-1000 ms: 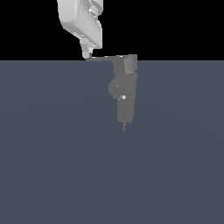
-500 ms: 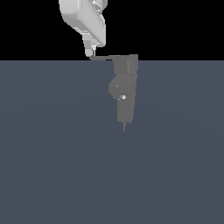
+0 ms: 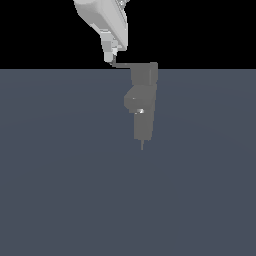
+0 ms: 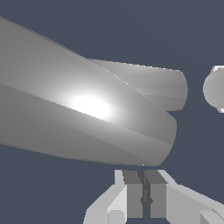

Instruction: Turn on the faucet by rotating a designated handle.

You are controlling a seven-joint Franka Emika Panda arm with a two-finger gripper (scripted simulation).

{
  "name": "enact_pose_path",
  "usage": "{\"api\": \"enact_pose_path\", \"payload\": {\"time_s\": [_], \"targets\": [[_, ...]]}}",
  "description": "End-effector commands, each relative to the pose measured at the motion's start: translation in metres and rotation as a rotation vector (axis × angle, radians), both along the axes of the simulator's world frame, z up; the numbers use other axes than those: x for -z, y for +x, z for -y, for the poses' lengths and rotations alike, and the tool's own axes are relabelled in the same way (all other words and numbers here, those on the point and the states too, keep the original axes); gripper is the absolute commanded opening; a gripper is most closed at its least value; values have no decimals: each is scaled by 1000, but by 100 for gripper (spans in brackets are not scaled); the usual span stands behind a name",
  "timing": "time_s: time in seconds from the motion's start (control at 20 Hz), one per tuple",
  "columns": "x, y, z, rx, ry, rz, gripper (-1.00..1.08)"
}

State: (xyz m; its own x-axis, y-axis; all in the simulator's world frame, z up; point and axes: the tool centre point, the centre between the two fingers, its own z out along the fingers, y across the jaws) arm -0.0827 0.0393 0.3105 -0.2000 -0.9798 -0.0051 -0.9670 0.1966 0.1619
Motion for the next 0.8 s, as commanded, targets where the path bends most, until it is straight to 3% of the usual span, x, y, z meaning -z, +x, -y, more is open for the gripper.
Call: {"api": "enact_pose_path", "payload": {"time_s": [0.0, 0.05, 0.1, 0.75], "targets": [[12, -15, 14, 17, 0, -35, -100], [12, -15, 14, 17, 0, -35, -100], [0, -5, 4, 2, -1, -2, -100], [8, -29, 81, 12, 0, -25, -100]]}}
